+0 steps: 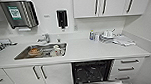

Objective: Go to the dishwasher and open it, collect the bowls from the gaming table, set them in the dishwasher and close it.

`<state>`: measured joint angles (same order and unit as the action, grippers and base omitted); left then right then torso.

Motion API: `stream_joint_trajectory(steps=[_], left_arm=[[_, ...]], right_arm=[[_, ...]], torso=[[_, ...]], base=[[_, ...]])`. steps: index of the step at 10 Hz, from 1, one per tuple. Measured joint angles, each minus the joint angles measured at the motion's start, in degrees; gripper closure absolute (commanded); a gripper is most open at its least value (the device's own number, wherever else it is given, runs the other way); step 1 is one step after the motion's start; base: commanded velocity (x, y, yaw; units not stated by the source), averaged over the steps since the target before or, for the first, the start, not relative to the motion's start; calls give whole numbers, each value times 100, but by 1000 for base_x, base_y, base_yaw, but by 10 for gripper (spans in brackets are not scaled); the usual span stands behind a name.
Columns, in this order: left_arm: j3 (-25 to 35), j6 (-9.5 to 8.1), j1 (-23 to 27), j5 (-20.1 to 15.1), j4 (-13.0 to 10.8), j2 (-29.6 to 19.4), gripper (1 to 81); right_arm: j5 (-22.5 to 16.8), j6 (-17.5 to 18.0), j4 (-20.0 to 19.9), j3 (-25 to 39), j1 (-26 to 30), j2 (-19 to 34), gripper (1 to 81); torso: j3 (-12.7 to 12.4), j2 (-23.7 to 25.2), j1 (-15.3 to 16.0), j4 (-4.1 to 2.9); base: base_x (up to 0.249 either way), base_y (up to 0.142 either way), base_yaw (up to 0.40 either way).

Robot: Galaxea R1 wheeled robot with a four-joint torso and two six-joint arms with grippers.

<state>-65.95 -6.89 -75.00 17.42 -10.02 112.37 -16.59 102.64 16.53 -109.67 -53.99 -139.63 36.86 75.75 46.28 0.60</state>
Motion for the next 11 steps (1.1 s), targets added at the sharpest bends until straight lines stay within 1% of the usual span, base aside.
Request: stream_joint_trajectory(steps=[1, 2, 3, 4, 5, 6, 7, 8, 9, 11], left_arm=[[-161, -2, -61, -11, 2, 2, 10], [-375, -2, -111, -20, 22, 4, 10], [-613, -9, -160, -17, 105, 17, 10], [-822, -46, -196, -100, 286, 78, 10], [-924, -60, -207, -323, 591, 138, 10], [-1003, -68, -234, -552, 711, 207, 10], [-1106, -68, -256, -656, 757, 268, 10], [-1128, -68, -258, -681, 768, 271, 10], [-1134, -68, -260, -706, 768, 271, 10], [-1178, -68, -265, -867, 766, 273, 10]], right_arm=[[15, -588, 256, 134, -9, 68, 10], [89, -1304, 607, 283, -35, 107, 10], [227, -2057, 946, 396, -138, 127, 10], [329, -2754, 1215, 499, -363, 173, 10], [339, -3490, 1442, 630, -662, 243, 10], [354, -4144, 1610, 816, -879, 317, 10], [364, -4606, 1715, 956, -995, 350, 10], [458, -5185, 1827, 1220, -1133, 407, 10], [480, -5497, 1875, 1447, -1251, 471, 10], [485, -5769, 1947, 1714, -1538, 623, 10]], torso=[[0, 0, 0, 0], [0, 0, 0, 0], [0, 0, 0, 0], [0, 0, 0, 0], [0, 0, 0, 0], [0, 0, 0, 0], [-2, -2, -2, 0], [-2, -53, -35, 0], [-2, -184, -120, 0], [-2, -578, -371, 0]], base=[[0, 0, 0], [0, 0, 0], [0, 0, 0], [0, 0, 0], [0, 0, 0], [0, 0, 0], [0, 0, 0], [0, 0, 0], [0, 0, 0], [0, 0, 0]])
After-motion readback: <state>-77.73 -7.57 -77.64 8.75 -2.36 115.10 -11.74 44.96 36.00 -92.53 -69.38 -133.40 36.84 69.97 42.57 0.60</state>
